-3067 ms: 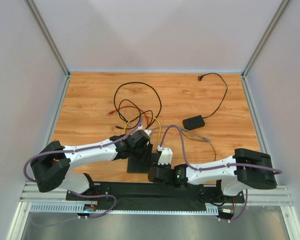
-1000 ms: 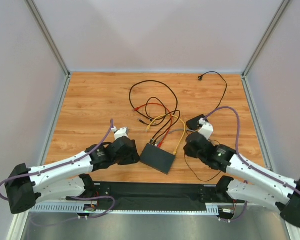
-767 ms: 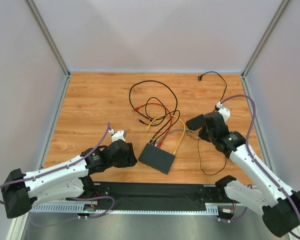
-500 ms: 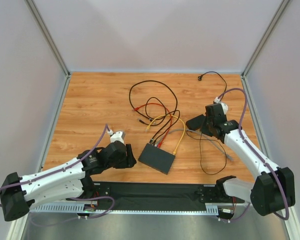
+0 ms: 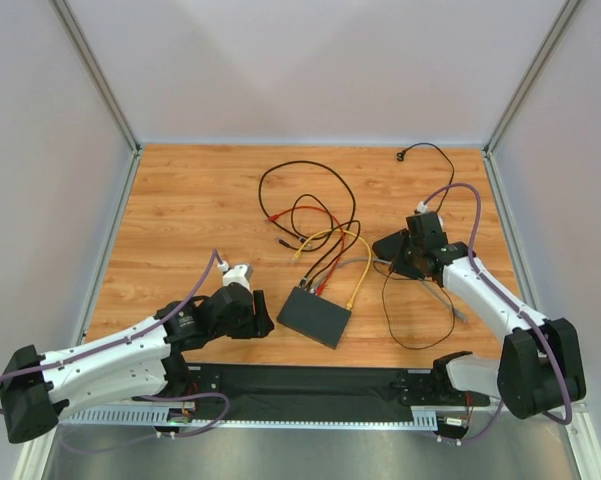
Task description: Pull the plug from the switch port
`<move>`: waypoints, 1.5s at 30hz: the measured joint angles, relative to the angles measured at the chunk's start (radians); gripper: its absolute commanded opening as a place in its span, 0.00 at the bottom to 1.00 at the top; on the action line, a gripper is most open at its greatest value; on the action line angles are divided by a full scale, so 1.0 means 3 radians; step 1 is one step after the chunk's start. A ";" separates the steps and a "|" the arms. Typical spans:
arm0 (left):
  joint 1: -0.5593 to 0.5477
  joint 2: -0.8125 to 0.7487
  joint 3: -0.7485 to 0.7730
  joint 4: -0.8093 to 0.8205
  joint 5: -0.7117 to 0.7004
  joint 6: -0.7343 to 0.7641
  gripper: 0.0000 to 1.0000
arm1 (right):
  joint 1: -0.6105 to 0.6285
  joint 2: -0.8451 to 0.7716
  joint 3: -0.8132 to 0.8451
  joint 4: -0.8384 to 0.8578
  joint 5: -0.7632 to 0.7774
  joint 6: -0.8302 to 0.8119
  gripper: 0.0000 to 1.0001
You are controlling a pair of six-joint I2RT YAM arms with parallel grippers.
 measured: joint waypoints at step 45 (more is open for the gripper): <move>0.0000 -0.0656 -0.0047 -0.0206 -0.0043 0.0167 0.62 | -0.0034 0.2017 0.1756 -0.0973 0.1052 0.2286 0.92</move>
